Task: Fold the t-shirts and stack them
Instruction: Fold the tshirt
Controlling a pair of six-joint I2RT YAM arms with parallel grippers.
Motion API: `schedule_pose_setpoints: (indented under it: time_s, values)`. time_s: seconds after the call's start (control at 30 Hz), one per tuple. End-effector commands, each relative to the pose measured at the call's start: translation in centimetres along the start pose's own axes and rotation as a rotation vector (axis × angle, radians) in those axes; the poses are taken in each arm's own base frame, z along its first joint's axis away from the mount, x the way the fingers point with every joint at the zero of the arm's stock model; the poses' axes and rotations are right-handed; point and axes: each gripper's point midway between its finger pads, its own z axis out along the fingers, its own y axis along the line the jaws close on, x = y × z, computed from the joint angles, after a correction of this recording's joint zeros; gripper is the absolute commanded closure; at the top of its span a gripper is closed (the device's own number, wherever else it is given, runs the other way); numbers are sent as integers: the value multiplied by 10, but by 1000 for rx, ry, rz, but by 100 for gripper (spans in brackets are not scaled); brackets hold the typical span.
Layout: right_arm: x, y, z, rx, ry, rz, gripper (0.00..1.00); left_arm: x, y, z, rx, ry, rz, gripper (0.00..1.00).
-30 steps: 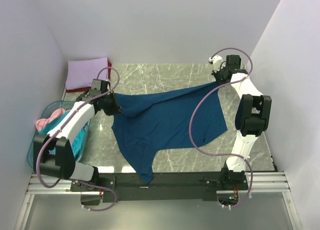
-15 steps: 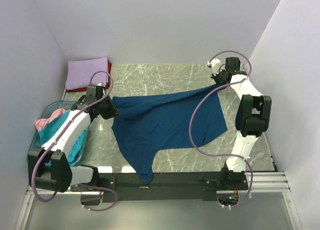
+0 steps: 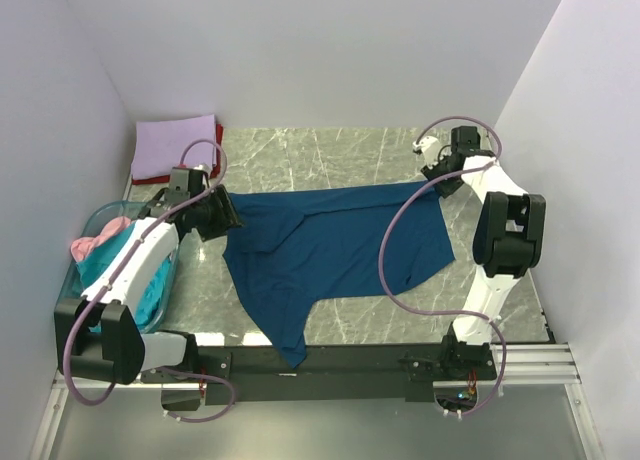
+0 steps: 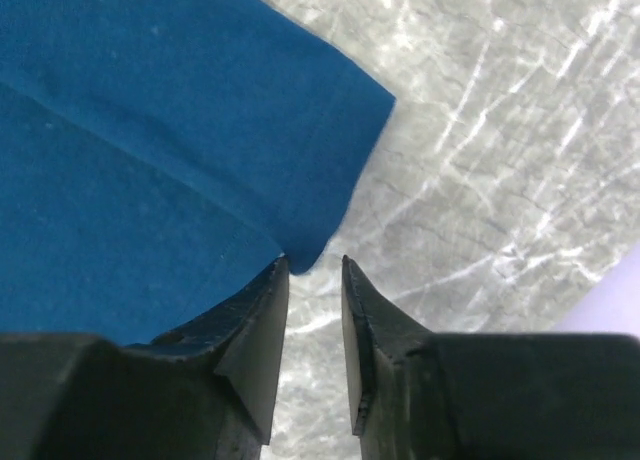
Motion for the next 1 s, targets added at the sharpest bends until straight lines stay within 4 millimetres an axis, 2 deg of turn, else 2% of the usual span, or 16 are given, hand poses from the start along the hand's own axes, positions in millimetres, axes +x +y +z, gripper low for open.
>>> schedule_pose_setpoints:
  time_s: [0.0, 0.1, 0.2, 0.23, 0.3, 0.33, 0.4, 0.43, 0.5, 0.57, 0.77, 0.8, 0.87, 0.9, 0.97]
  values:
    - [-29, -25, -52, 80, -77, 13, 64, -28, -19, -26, 53, -90, 106, 39]
    - [-30, -13, -63, 28, -61, 30, 64, -35, -24, -24, 84, -97, 154, 46]
    - [-18, 13, -65, -65, 1, 36, 67, -33, -28, -5, 127, -43, 226, 52]
    - [-11, 23, -64, -100, 34, 42, 68, -29, -24, 11, 114, 8, 235, 55]
    - [0, 40, -59, -150, 78, 54, 69, -31, -28, 23, 134, 52, 278, 57]
    - [3, 49, -57, -173, 96, 55, 70, -26, -22, 41, 117, 105, 277, 63]
    - [13, 63, -49, -214, 132, 69, 72, -35, -24, 56, 118, 117, 292, 66]
    - [14, 69, -47, -228, 147, 65, 72, -29, -17, 73, 100, 170, 286, 70]
    - [23, 79, -37, -255, 185, 73, 73, -36, -17, 87, 95, 178, 307, 71]
    - [33, 87, -26, -284, 228, 81, 74, -32, -6, 107, 65, 221, 307, 72]
    - [44, 86, 7, -297, 303, 113, 75, -44, 3, 147, 32, 237, 294, 74]
    - [39, 79, 11, -280, 296, 116, 75, -54, 1, 150, 28, 219, 293, 74]
    - [40, 74, 23, -264, 312, 132, 75, -55, 10, 163, 8, 239, 270, 75]
    - [35, 65, 26, -234, 308, 135, 75, -66, 8, 165, 4, 218, 269, 76]
    - [31, 59, 31, -215, 309, 149, 75, -74, 17, 173, -14, 217, 246, 76]
